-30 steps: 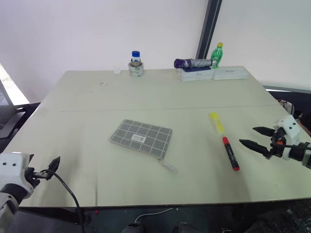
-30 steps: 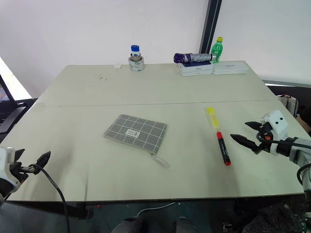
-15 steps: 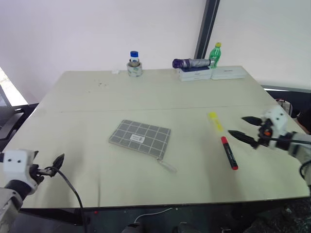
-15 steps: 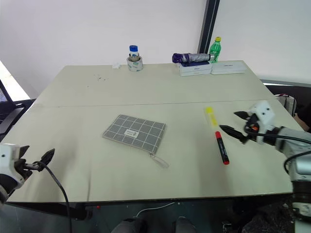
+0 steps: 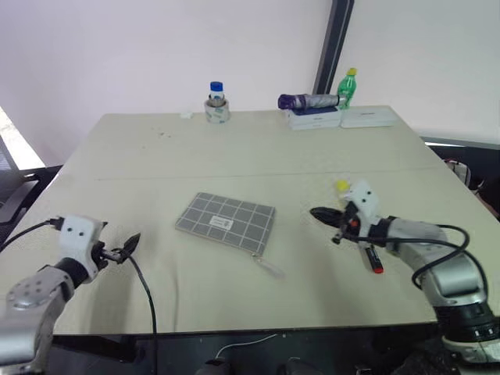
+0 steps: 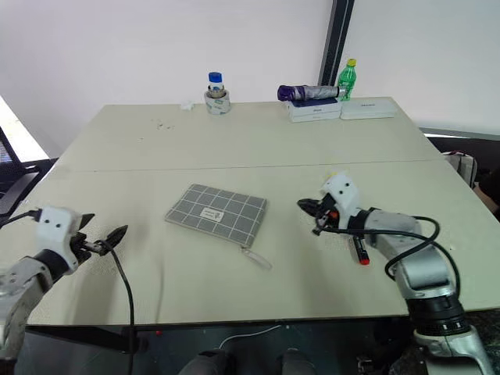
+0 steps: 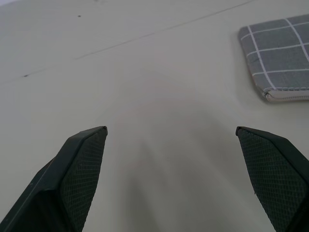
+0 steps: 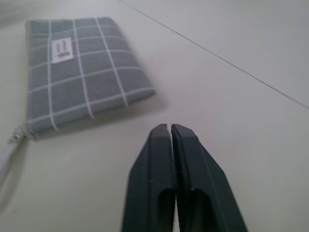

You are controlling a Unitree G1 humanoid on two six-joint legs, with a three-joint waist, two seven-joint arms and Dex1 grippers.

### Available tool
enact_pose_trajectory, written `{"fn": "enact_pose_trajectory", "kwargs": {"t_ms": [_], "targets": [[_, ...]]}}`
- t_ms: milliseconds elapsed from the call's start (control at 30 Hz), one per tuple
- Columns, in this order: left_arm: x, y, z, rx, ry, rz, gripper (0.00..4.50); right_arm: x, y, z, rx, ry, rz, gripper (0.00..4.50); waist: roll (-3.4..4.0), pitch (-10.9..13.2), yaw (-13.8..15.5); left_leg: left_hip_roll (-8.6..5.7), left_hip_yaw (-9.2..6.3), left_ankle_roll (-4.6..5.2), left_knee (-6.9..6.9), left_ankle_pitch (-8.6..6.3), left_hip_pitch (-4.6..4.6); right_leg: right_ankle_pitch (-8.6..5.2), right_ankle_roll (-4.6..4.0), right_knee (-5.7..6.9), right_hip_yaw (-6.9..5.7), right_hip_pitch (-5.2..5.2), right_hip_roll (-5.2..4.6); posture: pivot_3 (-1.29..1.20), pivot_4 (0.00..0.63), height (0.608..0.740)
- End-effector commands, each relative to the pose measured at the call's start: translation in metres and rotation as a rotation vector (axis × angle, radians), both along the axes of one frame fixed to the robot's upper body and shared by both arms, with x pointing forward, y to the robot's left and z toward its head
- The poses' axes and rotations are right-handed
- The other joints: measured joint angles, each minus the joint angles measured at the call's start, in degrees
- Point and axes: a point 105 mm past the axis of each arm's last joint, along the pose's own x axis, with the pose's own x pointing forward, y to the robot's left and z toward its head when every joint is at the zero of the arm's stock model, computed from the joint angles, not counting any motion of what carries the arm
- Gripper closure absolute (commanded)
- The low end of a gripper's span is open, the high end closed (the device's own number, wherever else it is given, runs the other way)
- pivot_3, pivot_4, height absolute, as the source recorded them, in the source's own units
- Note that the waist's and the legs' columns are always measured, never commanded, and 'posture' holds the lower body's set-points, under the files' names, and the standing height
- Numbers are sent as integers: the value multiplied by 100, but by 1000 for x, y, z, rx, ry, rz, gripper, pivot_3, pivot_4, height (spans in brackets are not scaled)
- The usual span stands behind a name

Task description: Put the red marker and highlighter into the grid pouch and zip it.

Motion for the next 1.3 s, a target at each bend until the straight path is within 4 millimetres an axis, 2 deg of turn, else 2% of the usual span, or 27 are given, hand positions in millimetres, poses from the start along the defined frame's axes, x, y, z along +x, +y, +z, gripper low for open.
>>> {"fn": "enact_pose_trajectory", "kwargs": {"t_ms": [33,333,500,600,700,867,1300], "targets": [[17,-5,4,62,-15,-41,0,3,14,-3,-48,-31,-34,4448,-1,-1,0,0,0,0,1,0,0,1,1,0,0,0,0,0,150,740],[67,-22,-10,202,42,-131,0,7,35,-25,-85,34,-94,4448,-3,-1,-10,-3,0,-34,1,20,-3,3,5,2,1,-7,2,0,150,740],[82,-45,-8,223,24,-254,0,6,35,-34,-114,70,-125,4448,-3,-1,-15,-4,0,-37,2,22,-7,3,6,2,3,-13,2,0,150,740],[79,-68,-14,249,52,-403,0,6,39,-36,-119,84,-117,4448,-3,-2,-23,-4,0,-37,2,22,-8,4,5,3,3,-13,2,0,150,740],[73,-77,-18,256,73,-491,0,7,43,-36,-123,81,-108,4448,-3,-2,-42,-4,0,-37,2,22,-8,4,6,3,3,-13,2,0,150,740],[61,-84,-18,266,94,-588,0,9,44,-36,-126,79,-101,4448,-3,-2,-46,-4,0,-36,3,22,-8,4,6,5,3,-12,2,0,150,740],[17,-88,-22,288,153,-753,0,22,30,-37,-198,70,-83,4448,-3,-2,-144,-2,0,-35,1,21,-7,4,6,8,3,-14,3,0,150,740]]}}
